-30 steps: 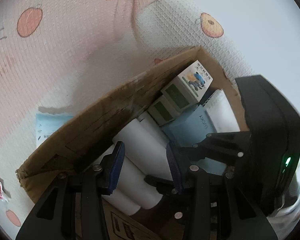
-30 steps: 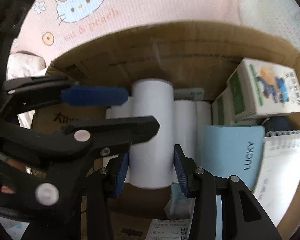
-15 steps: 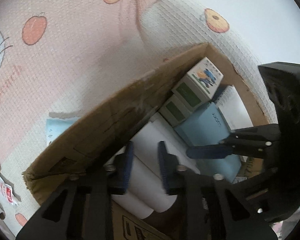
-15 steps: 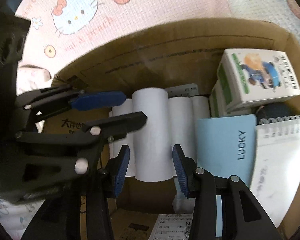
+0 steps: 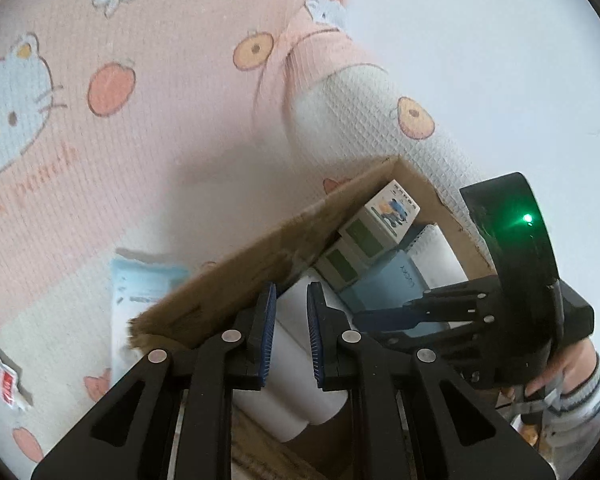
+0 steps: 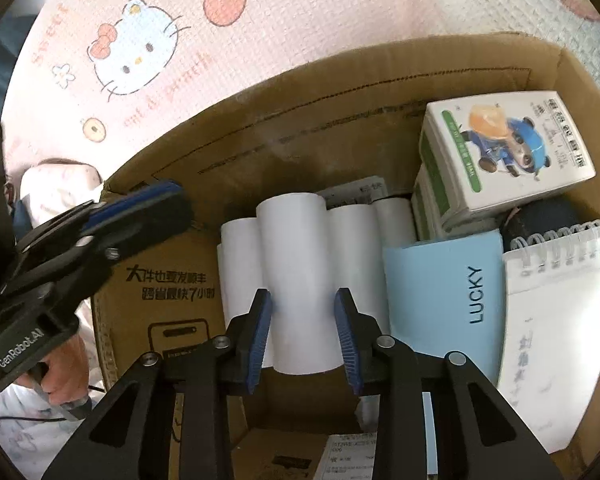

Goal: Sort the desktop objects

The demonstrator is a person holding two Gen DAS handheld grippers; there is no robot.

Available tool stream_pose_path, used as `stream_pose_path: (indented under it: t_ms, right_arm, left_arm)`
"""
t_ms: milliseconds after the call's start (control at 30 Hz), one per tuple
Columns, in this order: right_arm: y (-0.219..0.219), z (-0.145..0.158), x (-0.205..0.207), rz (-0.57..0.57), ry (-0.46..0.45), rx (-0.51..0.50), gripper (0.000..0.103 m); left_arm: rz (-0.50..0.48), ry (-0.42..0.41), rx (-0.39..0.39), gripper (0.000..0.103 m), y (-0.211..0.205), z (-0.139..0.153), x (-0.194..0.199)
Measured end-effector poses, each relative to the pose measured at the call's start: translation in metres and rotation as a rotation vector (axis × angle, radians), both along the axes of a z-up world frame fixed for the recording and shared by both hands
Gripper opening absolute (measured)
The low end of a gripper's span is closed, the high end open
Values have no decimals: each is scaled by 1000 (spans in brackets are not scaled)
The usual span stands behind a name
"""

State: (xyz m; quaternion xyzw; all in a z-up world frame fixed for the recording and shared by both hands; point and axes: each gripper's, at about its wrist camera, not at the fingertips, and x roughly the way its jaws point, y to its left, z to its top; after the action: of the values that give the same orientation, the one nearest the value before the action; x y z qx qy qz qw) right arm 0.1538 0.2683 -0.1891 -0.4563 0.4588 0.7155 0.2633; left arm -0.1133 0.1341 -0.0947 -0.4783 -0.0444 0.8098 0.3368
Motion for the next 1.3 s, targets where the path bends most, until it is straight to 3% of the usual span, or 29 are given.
stream_pose_path:
  t_ms: [100,233,300,367,433,600,867,967,1033,1200,1300]
  right_arm:
    - [-8,7,-5,17,-46,34,30]
    - [-28,32,-15,44,-135,179,30]
    - [-43,47,-25,85,-206,293,30]
    - [-49,57,-33,122,-226,336,30]
    - [-24,59,-20,143,-234,346,30]
    - [-54,58,-33,187,-277,389,30]
    - [-90,72,-39,152,-185,351,30]
    - [-102,74,-41,127,-208,397,30]
    - [-111,78,-45,126,-236,434,30]
    - [-125,87,-50,74,-207,453,31]
    - [-134,91,-49,37,-180,436,38]
  left_arm:
    - [4,10,44,19,-1,7,1]
    - [14,50,72,22,-9,13,7]
    - [16,85,65,33,-13,17,14]
    - [20,116,62,36,-18,20,22]
    - [15,134,53,37,-24,23,31]
    - [18,166,15,40,-31,26,48]
    - [9,215,-93,48,-37,29,80]
    - [39,293,-169,48,-41,38,96]
    - [45,313,-173,49,-46,42,103]
    - [56,270,-151,56,-57,50,111]
    - [82,248,-161,57,-62,51,114]
